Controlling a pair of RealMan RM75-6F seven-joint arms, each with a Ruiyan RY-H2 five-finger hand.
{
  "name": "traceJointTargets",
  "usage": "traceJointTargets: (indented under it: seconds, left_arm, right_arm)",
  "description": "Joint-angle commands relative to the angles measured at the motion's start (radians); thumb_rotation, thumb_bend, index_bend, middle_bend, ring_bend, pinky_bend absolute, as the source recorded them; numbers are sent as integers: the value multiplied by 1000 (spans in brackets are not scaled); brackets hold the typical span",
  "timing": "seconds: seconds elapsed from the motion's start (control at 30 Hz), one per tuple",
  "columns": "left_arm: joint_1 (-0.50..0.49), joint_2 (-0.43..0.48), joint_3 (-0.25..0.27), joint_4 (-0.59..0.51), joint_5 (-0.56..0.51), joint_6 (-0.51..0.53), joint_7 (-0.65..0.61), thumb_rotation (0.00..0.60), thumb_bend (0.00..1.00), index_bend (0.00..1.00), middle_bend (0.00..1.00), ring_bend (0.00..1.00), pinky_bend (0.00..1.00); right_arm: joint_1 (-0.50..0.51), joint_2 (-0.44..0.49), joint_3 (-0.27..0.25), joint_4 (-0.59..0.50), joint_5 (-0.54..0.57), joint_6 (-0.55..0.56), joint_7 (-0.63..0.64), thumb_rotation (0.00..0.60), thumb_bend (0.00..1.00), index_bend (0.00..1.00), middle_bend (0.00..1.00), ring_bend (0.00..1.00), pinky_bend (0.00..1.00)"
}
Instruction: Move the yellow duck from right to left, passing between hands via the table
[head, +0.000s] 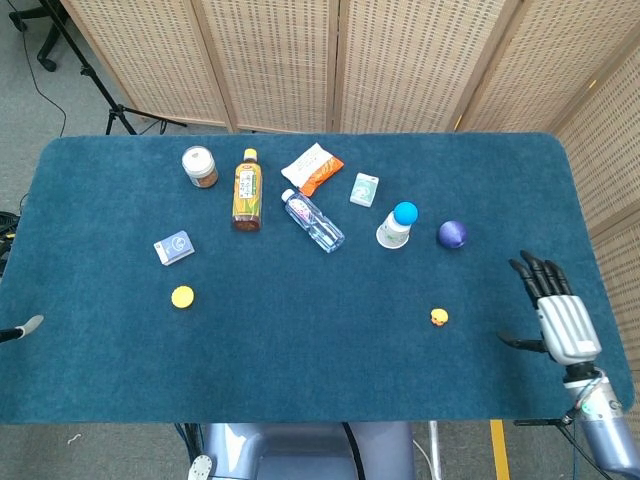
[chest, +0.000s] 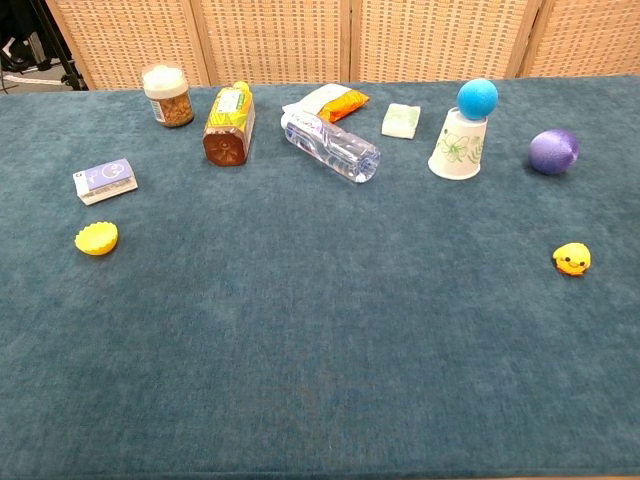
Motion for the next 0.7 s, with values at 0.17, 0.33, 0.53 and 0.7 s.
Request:
traceJointTargets:
  seconds: [0.17, 0.33, 0.53, 0.7]
  left_arm:
    - [-9, -5, -7, 1, -19, -17, 16, 600, 0, 0, 0, 0, 0]
    - [-18, -11, -11, 3, -35, -35, 32, 600, 0, 0, 0, 0, 0]
    - [-22, -15, -14, 4, -45, -43, 43, 600, 0, 0, 0, 0, 0]
    - [-26, -19, -13, 4, -47, -49, 52, 600, 0, 0, 0, 0, 0]
  right_arm:
    - [92, -79, 9, 52, 33, -139, -30, 600, 0, 273, 0, 0, 0]
    - [131, -114, 12, 70, 57, -205, -50, 600, 0, 316, 0, 0, 0]
    - [158, -152, 9, 101, 77, -248, -68, 600, 44, 352, 0, 0, 0]
    - [176, -183, -1, 130, 75, -273, -73, 600, 131, 364, 0, 0, 0]
